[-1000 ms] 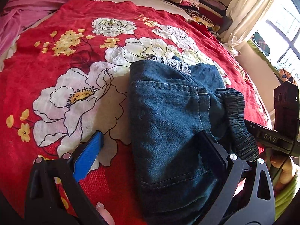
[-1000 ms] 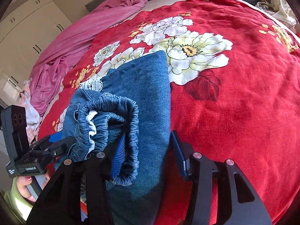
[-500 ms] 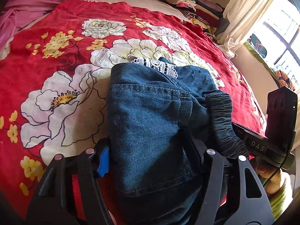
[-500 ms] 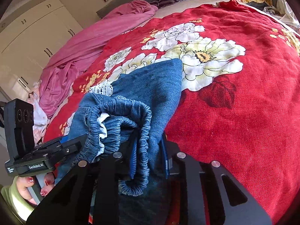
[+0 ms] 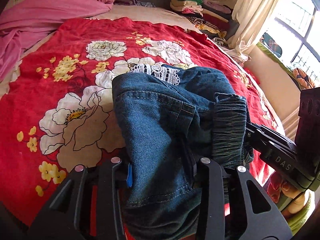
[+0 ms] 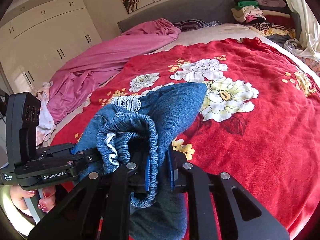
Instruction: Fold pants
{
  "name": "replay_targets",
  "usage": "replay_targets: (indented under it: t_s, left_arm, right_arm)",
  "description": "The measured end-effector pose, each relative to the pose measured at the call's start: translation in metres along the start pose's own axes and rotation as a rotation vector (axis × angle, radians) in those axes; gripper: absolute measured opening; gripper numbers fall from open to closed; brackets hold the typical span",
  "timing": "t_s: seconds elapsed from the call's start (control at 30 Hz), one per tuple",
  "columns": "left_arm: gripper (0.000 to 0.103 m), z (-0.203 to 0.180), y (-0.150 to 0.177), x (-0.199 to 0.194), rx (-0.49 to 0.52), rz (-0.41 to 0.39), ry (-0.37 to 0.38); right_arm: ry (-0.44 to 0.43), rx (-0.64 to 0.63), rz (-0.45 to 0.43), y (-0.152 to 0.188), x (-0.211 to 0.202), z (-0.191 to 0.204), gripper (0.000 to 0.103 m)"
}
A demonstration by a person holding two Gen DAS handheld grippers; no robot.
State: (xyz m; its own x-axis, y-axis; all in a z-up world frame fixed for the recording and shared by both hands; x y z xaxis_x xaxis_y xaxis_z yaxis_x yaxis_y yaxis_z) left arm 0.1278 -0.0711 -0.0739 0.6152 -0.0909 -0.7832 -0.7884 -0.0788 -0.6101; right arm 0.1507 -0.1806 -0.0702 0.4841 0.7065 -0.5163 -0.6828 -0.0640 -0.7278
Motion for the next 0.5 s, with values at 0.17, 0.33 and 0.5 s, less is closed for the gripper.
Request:
replay_targets:
  t_s: [0.17,0.33,0.5]
  left_arm:
    - [0.029,-0.003,-0.013,-0.013,0.011,-0.024,0.003]
    - [0.029,-0.004,-0.029,-0.022,0.014,-0.053,0.002]
    - [0.029,-0.006,-0.047,-0.02,0.033,-0.065,-0.003]
  right_arm:
    - [0.001,-0.021,-0.025,-0.013,-0.007,0.007,0.012]
    - [0.013,-0.041,-0.047,-0.027,-0.01,0.01,0.012]
    - [0.028,-0.044,-0.055,-0.042,-0.007,0.005,0.012]
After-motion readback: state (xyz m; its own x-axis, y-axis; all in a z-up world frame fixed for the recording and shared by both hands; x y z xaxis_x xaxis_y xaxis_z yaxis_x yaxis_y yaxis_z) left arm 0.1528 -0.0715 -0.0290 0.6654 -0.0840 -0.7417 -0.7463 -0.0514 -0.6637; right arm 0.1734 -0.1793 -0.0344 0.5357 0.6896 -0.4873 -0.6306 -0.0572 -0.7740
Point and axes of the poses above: each gripper's, at about its wrist camera, not at the fingertips, and x roughly the way its jaws point, z to its left, y to its underside, the point moved 10 cm from there along x, roughly the way its jaws point, and after that the axes turned 9 degrees about -y, right-handed, at the moved point
